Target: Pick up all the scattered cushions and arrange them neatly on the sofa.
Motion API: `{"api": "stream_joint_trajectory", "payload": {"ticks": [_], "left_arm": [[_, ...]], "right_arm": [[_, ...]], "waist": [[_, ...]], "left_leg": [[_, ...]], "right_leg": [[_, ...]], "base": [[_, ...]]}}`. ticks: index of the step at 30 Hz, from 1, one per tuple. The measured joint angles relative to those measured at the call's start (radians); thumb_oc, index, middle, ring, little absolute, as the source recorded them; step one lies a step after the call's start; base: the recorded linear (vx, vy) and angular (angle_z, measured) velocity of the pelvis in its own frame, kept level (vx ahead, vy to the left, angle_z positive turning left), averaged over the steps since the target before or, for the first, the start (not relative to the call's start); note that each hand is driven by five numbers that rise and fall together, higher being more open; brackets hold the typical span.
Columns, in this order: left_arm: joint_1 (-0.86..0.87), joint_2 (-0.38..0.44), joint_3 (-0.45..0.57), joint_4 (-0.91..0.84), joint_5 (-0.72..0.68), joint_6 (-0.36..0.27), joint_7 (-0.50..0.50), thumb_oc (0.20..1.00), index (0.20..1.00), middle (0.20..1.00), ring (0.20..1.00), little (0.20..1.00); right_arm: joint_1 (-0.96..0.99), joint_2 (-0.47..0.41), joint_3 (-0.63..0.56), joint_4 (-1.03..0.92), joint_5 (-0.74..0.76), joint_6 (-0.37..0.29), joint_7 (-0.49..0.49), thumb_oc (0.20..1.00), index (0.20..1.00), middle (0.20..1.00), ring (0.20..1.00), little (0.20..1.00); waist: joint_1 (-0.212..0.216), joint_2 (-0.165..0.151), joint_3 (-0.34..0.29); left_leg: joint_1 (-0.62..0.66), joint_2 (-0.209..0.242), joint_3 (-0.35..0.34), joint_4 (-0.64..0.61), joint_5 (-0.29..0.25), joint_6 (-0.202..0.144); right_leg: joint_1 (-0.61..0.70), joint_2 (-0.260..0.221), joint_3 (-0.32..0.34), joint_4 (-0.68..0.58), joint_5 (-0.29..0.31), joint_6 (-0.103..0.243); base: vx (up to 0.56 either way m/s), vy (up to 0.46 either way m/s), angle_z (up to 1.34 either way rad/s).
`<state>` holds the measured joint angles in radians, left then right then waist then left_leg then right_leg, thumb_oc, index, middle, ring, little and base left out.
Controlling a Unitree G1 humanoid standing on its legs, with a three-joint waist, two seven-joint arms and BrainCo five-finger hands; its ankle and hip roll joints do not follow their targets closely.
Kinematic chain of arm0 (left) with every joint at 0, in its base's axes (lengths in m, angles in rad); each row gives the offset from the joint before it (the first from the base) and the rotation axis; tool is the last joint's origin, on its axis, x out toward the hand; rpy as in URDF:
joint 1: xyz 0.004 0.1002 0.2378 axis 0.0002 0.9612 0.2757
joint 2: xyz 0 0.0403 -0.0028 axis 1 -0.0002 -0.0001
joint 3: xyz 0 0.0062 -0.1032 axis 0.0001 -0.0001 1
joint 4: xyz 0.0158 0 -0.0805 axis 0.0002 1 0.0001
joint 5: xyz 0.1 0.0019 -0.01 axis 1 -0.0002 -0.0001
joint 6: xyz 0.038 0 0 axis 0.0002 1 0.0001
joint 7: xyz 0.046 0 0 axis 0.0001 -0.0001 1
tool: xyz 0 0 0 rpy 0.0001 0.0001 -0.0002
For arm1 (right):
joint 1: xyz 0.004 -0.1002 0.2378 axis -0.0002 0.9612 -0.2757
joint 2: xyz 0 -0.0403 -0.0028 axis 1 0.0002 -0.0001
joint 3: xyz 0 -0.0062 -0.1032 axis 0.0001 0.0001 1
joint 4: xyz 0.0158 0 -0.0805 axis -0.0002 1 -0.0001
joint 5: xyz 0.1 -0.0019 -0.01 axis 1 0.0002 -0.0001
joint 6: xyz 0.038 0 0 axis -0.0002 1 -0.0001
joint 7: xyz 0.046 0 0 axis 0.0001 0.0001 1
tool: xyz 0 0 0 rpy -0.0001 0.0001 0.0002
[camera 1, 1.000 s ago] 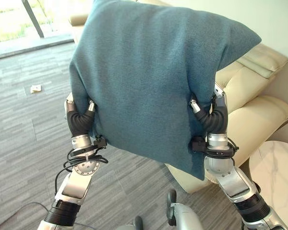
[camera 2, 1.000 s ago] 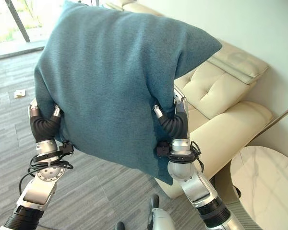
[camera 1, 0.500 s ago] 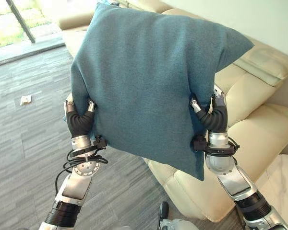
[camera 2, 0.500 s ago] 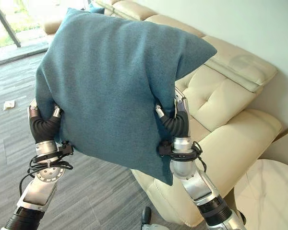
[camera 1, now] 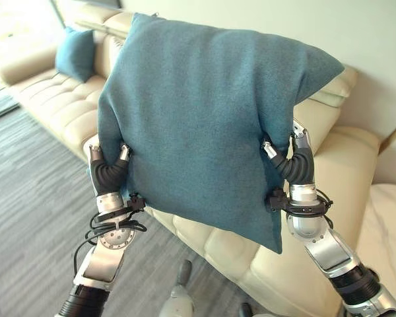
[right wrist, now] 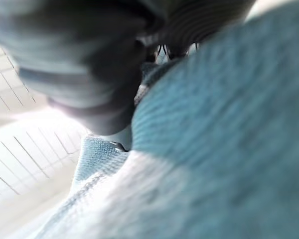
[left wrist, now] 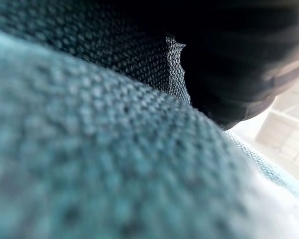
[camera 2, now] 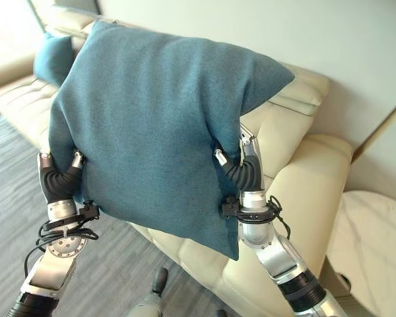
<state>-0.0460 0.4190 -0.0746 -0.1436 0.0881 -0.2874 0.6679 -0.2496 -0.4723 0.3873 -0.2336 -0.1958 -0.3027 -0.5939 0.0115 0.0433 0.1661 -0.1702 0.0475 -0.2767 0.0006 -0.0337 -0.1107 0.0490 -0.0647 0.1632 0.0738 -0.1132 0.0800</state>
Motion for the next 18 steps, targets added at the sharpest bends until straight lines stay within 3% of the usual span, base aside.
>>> {"api": "stream_joint_trajectory", "payload": {"ticks": [2, 3, 6, 9, 12, 13, 15, 17, 18], "left_arm": [[0.006, 0.012, 0.005, 0.000, -0.002, 0.001, -0.001, 0.200, 0.200, 0.200, 0.200, 0.200], [0.016, 0.019, -0.002, 0.000, -0.003, 0.001, -0.001, 0.200, 0.200, 0.200, 0.200, 0.200], [0.014, 0.035, -0.001, -0.002, -0.003, -0.001, -0.002, 0.200, 0.200, 0.200, 0.200, 0.200], [0.016, 0.048, -0.008, 0.000, -0.003, -0.001, -0.004, 0.200, 0.200, 0.200, 0.200, 0.200], [0.012, 0.053, -0.016, 0.006, -0.003, 0.001, -0.017, 0.200, 0.200, 0.200, 0.200, 0.200], [0.008, 0.060, -0.018, 0.009, -0.003, 0.003, -0.026, 0.200, 0.200, 0.200, 0.200, 0.200], [0.001, 0.060, -0.023, 0.033, -0.003, 0.011, -0.032, 0.200, 0.200, 0.200, 0.200, 0.200], [0.008, 0.055, -0.019, 0.035, -0.003, 0.012, -0.027, 0.200, 0.200, 0.200, 0.200, 0.200], [0.009, 0.036, -0.008, 0.039, -0.003, 0.013, -0.016, 0.200, 0.200, 0.200, 0.200, 0.200]], "right_arm": [[-0.001, 0.019, -0.006, 0.000, 0.000, 0.000, 0.012, 0.200, 0.200, 0.200, 0.200, 0.200], [0.006, 0.024, -0.008, 0.000, 0.000, 0.000, 0.017, 0.200, 0.200, 0.200, 0.200, 0.200], [0.014, 0.036, -0.006, -0.002, 0.000, 0.000, 0.020, 0.200, 0.200, 0.200, 0.200, 0.200], [0.016, 0.051, -0.006, -0.003, -0.001, 0.009, 0.026, 0.200, 0.200, 0.200, 0.200, 0.200], [0.026, 0.055, -0.015, -0.010, -0.001, 0.027, 0.028, 0.200, 0.200, 0.200, 0.200, 0.200], [0.021, 0.064, -0.008, -0.009, -0.001, 0.034, 0.029, 0.200, 0.200, 0.200, 0.200, 0.200], [0.022, 0.056, -0.001, -0.004, -0.001, 0.043, 0.030, 0.200, 0.200, 0.200, 0.200, 0.200], [0.019, 0.074, 0.001, 0.017, 0.000, 0.043, 0.032, 0.200, 0.200, 0.200, 0.200, 0.200], [0.004, 0.094, 0.008, 0.041, 0.000, 0.043, 0.032, 0.200, 0.200, 0.200, 0.200, 0.200]], "waist": [[0.011, -0.024, 0.001], [0.015, -0.023, 0.003], [0.017, -0.044, -0.002], [0.008, -0.057, -0.003], [-0.005, -0.061, -0.002], [-0.008, -0.059, 0.000], [-0.011, -0.060, 0.002], [-0.003, -0.058, 0.002], [0.010, -0.057, 0.004]], "left_leg": [[0.033, -0.046, 0.064, 0.006, 0.035, 0.048], [0.065, -0.077, 0.110, 0.013, 0.068, 0.084], [0.086, -0.101, 0.171, 0.010, 0.083, 0.107], [0.097, -0.107, 0.248, -0.010, 0.120, 0.158], [0.109, -0.109, 0.300, -0.013, 0.110, 0.173], [0.109, -0.093, 0.375, -0.026, 0.110, 0.173], [0.135, -0.090, 0.405, -0.034, 0.109, 0.173], [0.183, -0.072, 0.459, -0.082, 0.109, 0.173], [0.188, -0.056, 0.511, -0.083, 0.103, 0.164]], "right_leg": [[-0.008, -0.023, 0.026, 0.014, 0.006, 0.010], [0.020, -0.060, 0.057, -0.004, 0.023, 0.025], [0.027, -0.085, 0.060, -0.035, 0.033, 0.035], [0.009, -0.108, 0.079, -0.063, 0.075, 0.064], [-0.011, -0.116, 0.081, -0.063, 0.095, 0.079], [-0.072, -0.110, 0.076, -0.034, 0.119, 0.080], [-0.080, -0.113, -0.005, -0.036, 0.126, 0.076], [-0.099, -0.106, -0.176, -0.030, 0.134, 0.072], [-0.130, -0.115, -0.306, -0.038, 0.159, 0.061]], "base": [[0.20, 0.232, -0.97], [0.20, 0.223, -1.09], [0.17, 0.236, -0.82], [0.10, 0.256, -0.77], [0.02, 0.196, -0.85], [0.02, 0.155, -1.15], [0.04, 0.055, -0.99], [0.02, -0.003, -0.93], [0.04, -0.020, -1.13]]}}
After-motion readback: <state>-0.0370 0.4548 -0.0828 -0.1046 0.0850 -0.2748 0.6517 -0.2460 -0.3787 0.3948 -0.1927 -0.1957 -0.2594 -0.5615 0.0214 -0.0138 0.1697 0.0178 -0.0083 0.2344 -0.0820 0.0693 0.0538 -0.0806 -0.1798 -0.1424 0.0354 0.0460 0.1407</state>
